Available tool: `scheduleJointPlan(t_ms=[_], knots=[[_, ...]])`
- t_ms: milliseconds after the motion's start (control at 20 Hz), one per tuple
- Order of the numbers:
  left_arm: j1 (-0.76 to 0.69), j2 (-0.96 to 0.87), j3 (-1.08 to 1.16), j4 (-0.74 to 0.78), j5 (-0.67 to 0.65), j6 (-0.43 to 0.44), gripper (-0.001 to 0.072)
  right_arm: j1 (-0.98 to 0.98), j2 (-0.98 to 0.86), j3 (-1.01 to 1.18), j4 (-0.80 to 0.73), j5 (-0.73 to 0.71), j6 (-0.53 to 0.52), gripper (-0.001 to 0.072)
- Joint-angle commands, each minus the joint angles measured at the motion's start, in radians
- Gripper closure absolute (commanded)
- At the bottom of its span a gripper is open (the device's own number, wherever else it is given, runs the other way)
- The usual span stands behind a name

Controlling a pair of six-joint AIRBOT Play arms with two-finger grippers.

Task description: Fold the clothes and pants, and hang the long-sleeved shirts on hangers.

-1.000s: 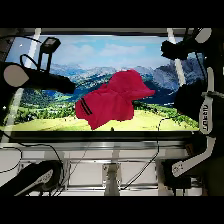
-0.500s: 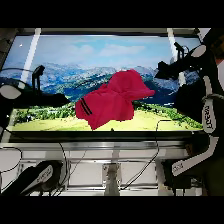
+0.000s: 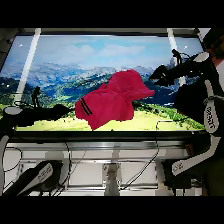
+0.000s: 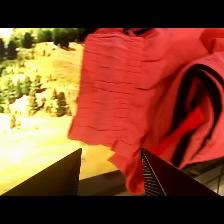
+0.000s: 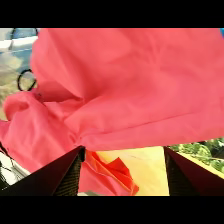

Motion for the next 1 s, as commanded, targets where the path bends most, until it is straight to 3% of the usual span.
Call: scheduleJointPlan(t_ms=[0,100,200,350,750,950], knots=[[0.018,-0.078,-0.012,0.017,0.037,0.009,0.0267,-0.001,0.001,-0.002,0.012,-0.006,-0.002,0.0144],[0.013,-0.164,-0.012,-0.055,0.028,0.049,0.0267,-0.001,0.001,-0.002,0.018,-0.007,-0.002,0.0144],[0.008,-0.238,-0.012,-0.143,0.024,0.165,0.0267,-0.001,0.001,-0.002,0.035,-0.007,-0.002,0.0144],[0.008,-0.311,-0.012,-0.235,0.024,0.189,0.0268,-0.001,0.001,-0.002,0.055,-0.008,-0.002,0.0144],[-0.069,-0.362,-0.012,-0.238,0.005,0.189,0.0298,-0.001,0.001,-0.002,0.082,-0.011,-0.003,0.0145],[-0.087,-0.362,-0.012,-0.278,0.001,0.19,0.069,-0.001,0.001,-0.002,0.082,-0.019,-0.003,0.0147]])
